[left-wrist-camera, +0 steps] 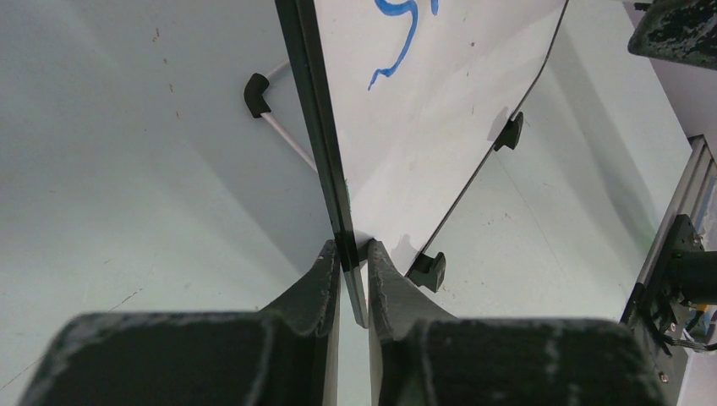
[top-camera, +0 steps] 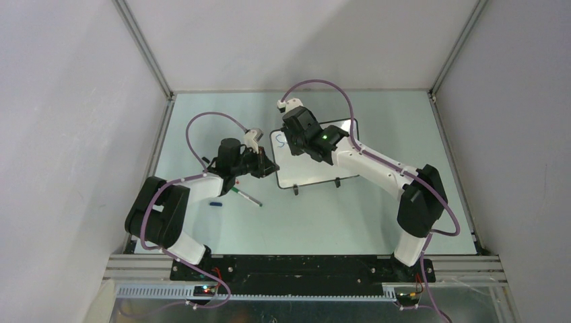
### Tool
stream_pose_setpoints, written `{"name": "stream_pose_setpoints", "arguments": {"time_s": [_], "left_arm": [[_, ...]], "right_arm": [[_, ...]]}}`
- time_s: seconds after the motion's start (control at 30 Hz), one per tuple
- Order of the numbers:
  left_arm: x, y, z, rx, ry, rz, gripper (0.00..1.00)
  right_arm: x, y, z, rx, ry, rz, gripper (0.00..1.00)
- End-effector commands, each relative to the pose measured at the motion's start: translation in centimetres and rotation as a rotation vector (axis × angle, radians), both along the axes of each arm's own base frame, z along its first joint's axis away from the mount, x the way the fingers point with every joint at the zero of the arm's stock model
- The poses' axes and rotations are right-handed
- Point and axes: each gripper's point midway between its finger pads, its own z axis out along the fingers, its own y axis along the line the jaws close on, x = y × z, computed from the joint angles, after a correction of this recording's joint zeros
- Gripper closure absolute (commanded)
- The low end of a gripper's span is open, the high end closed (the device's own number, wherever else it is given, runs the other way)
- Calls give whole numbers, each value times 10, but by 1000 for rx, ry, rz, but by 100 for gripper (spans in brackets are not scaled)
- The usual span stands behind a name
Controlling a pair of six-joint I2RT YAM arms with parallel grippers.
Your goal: Write a sentence on the whiteboard
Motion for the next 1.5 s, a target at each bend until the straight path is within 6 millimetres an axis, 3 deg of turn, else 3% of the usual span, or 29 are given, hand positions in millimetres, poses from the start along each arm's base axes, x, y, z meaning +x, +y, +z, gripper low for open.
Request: {"name": "stream_pose_setpoints", "arguments": {"time_s": [0.0, 0.53, 1.07, 1.47], "left_arm": [[0, -2, 4, 44, -40, -25, 100], [-1, -1, 4, 49, -43, -24, 100], [-1, -1, 5, 50, -45, -23, 99], [-2, -2, 5, 52, -47, -27, 99]], "right_arm": [[9, -12, 15, 14, -39, -46, 100], [6, -21, 16, 13, -40, -63, 100], [-7, -23, -3, -17, 2, -50, 100], [1, -17, 5, -5, -16, -48, 100]]}}
